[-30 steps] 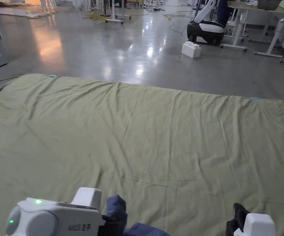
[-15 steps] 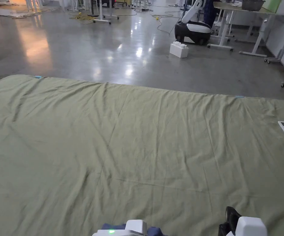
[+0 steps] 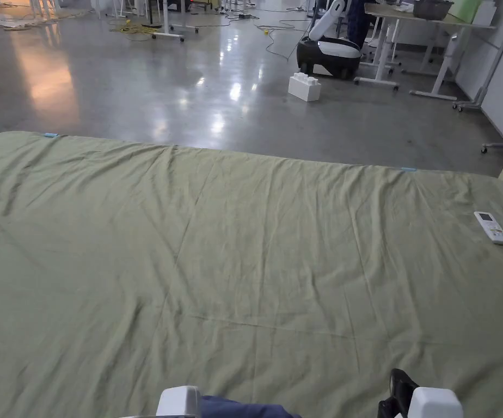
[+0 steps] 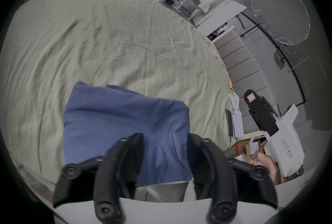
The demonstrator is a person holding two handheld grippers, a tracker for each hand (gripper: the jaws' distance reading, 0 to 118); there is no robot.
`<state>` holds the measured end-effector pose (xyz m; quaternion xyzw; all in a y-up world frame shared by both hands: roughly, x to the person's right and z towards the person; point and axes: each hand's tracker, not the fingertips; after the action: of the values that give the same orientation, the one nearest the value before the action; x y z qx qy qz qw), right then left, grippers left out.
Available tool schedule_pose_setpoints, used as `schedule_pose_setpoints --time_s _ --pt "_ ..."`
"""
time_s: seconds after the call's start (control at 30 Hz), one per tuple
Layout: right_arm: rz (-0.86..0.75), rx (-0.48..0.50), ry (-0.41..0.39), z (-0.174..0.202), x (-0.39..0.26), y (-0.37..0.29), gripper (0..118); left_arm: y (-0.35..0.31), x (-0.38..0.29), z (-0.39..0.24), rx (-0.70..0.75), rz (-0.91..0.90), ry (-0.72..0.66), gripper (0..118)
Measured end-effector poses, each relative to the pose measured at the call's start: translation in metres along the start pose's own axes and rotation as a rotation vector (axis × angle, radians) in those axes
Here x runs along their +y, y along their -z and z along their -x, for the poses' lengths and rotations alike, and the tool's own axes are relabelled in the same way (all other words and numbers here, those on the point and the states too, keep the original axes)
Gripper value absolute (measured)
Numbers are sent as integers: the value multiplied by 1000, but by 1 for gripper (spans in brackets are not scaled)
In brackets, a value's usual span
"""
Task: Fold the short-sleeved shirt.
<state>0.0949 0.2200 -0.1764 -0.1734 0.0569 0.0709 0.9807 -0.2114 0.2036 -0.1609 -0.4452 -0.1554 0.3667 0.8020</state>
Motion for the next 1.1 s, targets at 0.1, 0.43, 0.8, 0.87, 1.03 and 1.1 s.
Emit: schedule_pose_setpoints --time_s 0.1,0.43,0.8,0.87,1.03,1.1 --pt "10 2 6 -1 -4 2 0 26 -11 -4 -1 71 22 18" --pt "16 -1 12 -3 -9 -5 0 92 -43 6 98 92 19 4" --pt "-52 -13 26 -4 14 -10 0 9 -11 -27 106 -124 266 4" --pt "-79 -19 33 -3 22 -9 0 -11 -4 -36 163 -257 361 4" --pt "-142 -32 44 0 48 -5 0 -55 19 -55 370 -594 565 4" --pt "-174 -36 55 0 59 -5 0 -67 27 -59 495 -719 632 4"
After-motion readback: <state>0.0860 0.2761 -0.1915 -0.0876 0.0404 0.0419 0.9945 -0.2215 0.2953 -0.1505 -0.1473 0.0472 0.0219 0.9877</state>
